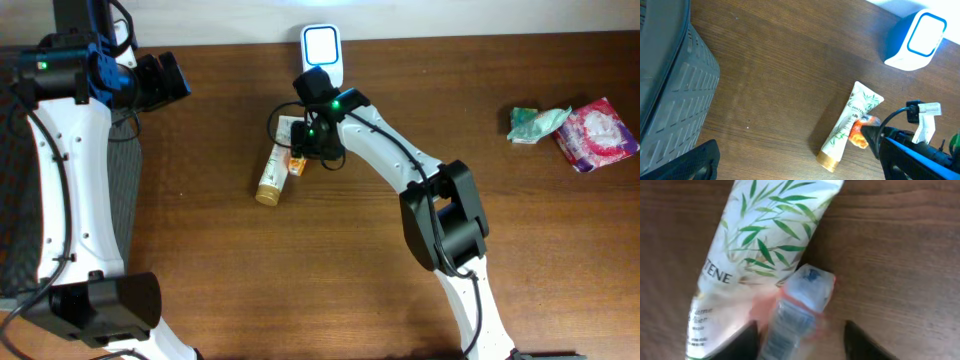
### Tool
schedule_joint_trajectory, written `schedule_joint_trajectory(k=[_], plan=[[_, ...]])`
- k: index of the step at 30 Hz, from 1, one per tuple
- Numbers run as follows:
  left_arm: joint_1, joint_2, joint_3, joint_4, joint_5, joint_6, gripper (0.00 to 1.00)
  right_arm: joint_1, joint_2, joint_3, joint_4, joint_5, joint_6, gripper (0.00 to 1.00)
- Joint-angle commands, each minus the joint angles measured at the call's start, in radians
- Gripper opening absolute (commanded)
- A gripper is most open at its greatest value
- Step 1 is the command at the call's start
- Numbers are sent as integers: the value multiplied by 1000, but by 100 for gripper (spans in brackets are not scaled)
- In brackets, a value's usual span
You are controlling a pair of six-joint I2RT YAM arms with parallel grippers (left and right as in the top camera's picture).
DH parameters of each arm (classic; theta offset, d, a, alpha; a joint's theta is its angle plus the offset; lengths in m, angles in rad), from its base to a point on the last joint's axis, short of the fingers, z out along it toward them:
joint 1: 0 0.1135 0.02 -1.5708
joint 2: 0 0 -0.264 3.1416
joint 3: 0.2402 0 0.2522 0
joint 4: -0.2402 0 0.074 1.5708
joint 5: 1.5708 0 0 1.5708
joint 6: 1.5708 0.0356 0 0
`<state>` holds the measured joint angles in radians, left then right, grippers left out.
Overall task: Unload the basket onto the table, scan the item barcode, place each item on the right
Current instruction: 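Grasp the orange-white packet with the right gripper, then lift the orange-white packet and hold it in front of the scanner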
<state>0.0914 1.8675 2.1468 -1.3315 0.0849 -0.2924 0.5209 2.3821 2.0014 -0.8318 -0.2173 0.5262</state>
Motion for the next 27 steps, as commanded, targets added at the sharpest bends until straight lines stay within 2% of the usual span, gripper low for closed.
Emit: schedule_joint_trajectory(k=[1,5,10,12,14,15,16,17,19,20,22,23,25,27], plan=[[3,-5,9,2,-3,2,99,2,6,-6,-15,20,10,4],[3,-5,9,2,-3,2,99,-34,-24,22,-159,129,-5,4],[3,-5,9,2,-3,2,99,-56,-47,129,-520,596,-28,4],[3,-5,9,2,-3,2,99,-56,-20,109,-576,658,-28,4],[3,-5,9,2,-3,2,99,-56,-5,53,-564,668,-28,6],[3,-5,9,2,-3,2,99,-56,-2,42,-557,644,-28,12],[3,-5,9,2,-3,2,99,-55,-2,38,-547,591,-29,24],[3,-5,9,2,-3,2,99,-54,-2,39,-538,545,-29,37],[3,-5,9,2,-3,2,99,-54,-3,48,-513,417,-103,70],[3,-5,9,2,-3,2,99,-55,-3,56,-513,370,-139,75],[3,-5,9,2,-3,2,99,-79,-3,131,-578,352,-156,77],[3,-5,9,2,-3,2,99,-103,-4,183,-617,351,-156,88],[3,-5,9,2,-3,2,99,-155,-5,257,-677,351,-157,100],[3,-5,9,2,-3,2,99,-241,-5,291,-710,236,-309,100]])
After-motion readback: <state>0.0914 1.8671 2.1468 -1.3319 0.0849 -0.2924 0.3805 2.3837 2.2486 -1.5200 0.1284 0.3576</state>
